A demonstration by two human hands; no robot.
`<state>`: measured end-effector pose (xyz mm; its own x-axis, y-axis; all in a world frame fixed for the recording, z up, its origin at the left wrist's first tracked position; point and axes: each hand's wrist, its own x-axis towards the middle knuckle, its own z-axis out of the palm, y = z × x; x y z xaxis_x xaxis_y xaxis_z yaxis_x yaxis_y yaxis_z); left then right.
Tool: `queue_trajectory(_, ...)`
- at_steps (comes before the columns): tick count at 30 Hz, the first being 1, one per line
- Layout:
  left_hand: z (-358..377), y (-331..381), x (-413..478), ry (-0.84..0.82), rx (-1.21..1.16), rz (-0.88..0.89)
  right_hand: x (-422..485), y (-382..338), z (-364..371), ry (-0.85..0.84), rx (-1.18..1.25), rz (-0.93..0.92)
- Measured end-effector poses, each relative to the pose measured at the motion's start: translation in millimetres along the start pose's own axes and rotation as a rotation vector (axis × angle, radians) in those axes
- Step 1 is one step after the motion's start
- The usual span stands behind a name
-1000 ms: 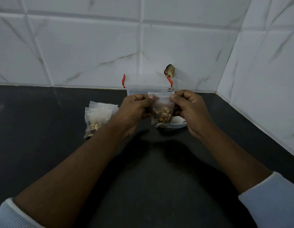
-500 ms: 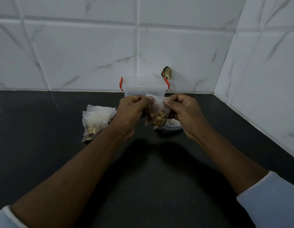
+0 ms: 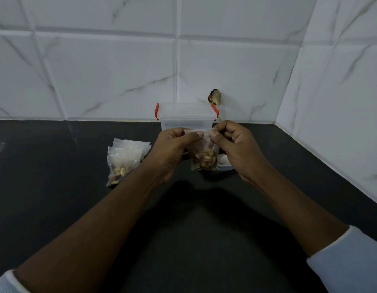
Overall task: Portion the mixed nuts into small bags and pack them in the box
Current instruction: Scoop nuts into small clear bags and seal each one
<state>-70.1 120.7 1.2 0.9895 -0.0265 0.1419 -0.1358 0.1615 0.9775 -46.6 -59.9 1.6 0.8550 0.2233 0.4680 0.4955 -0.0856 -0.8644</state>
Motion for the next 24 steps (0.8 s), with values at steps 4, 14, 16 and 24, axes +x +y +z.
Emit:
queue_trajectory(4, -1.9, -3.8, 3.6, 0.038, 0.107, 0.076, 0.8, -1.6, 0.1, -0.004, 0.074, 0.073)
queue_trajectory(14, -3.4, -0.9, 2.9, -0.069, 0.211, 0.07, 1.9, 6.8, -0.9, -0.1, -0.241, -0.035)
queue_trajectory(16, -4.6, 0.0, 2.4, -0.106, 0.209, 0.039, 1.2, 7.9, -0.3, -0.12, -0.299, -0.048)
queue_trajectory(24, -21.7, 10.8, 5.0, -0.075, 0.414, 0.094, 3.1, 3.5, -9.0, -0.127, -0.323, -0.018)
